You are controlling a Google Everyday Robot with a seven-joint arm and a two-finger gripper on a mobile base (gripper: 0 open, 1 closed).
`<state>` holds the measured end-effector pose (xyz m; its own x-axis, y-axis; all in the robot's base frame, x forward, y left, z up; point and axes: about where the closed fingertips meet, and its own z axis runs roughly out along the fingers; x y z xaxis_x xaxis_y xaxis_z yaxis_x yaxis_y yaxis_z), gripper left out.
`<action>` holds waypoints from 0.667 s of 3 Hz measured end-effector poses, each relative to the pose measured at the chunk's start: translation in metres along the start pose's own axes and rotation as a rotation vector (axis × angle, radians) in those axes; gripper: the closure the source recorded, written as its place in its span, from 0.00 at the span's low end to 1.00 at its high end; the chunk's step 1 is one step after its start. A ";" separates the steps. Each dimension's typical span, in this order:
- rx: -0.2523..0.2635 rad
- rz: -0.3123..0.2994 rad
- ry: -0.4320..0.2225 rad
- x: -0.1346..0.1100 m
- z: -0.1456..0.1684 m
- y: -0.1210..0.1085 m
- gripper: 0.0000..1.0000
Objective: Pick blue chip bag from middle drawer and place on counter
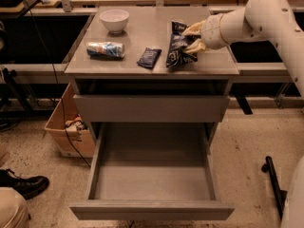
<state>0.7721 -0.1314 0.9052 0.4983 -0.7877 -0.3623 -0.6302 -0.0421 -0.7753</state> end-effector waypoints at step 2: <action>-0.022 -0.111 -0.010 0.010 -0.015 -0.011 0.27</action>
Offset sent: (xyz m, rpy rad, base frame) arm -0.0003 -0.0272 0.0257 -0.1030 -0.0773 0.1140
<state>0.7751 -0.1480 0.9172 0.5720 -0.7710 -0.2800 -0.5837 -0.1427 -0.7993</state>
